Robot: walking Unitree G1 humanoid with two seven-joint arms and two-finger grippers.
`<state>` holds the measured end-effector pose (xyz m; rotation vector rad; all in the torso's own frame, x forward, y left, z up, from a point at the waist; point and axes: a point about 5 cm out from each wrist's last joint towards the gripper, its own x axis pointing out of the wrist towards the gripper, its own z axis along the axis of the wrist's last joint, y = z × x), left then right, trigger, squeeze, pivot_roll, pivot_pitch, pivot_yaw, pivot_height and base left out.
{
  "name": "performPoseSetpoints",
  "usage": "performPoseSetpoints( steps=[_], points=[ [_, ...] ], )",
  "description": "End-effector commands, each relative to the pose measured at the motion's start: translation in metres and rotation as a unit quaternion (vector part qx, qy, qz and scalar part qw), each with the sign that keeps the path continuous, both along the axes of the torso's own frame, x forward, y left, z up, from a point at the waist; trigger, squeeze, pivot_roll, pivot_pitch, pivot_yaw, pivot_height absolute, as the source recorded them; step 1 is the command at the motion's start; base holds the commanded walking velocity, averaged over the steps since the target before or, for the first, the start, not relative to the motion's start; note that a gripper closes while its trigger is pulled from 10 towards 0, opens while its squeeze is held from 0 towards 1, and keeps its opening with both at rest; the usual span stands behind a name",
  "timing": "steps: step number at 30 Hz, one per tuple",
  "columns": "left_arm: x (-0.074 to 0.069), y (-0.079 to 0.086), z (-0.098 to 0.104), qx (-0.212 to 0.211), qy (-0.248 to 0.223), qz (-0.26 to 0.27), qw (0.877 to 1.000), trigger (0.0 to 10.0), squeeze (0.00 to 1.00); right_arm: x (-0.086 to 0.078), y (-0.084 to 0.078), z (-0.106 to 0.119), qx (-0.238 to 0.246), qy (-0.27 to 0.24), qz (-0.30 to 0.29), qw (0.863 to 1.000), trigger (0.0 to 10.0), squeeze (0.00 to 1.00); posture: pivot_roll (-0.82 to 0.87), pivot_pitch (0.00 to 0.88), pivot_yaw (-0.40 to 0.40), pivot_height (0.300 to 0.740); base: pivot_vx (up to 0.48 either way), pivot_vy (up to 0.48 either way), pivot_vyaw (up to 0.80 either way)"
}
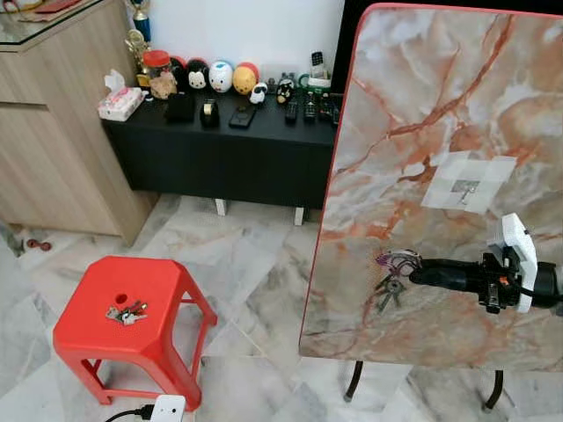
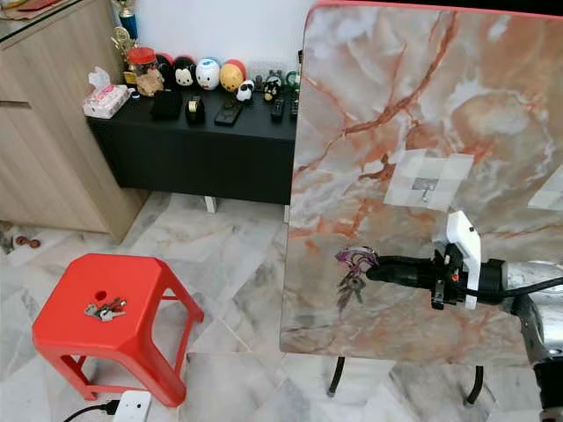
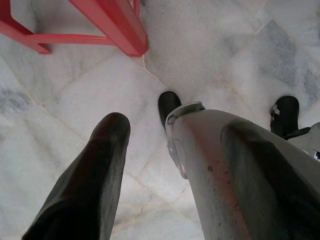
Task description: Hang keys on a hook
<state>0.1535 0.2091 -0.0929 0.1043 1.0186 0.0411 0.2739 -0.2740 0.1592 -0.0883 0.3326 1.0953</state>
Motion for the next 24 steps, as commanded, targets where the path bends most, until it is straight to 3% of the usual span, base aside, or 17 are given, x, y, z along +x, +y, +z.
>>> performPoseSetpoints(
  steps=[1, 24],
  points=[
    [-0.003, 0.0, -0.001, 0.003, 0.01, -0.012, 1.0, 10.0, 0.0, -0.001, 0.0, 0.006, 0.001, -0.009, 0.007, 1.0, 10.0, 0.0, -0.15, 0.047, -0.05, 0.74, 0.0, -0.244, 0.0],
    [-0.003, 0.001, -0.001, 0.008, 0.009, -0.016, 1.0, 10.0, 0.0, 0.003, 0.036, -0.007, 0.036, -0.004, 0.037, 0.999, 10.0, 0.0, -0.14, 0.064, -0.055, 0.74, 0.0, -0.361, 0.0]
  ],
)
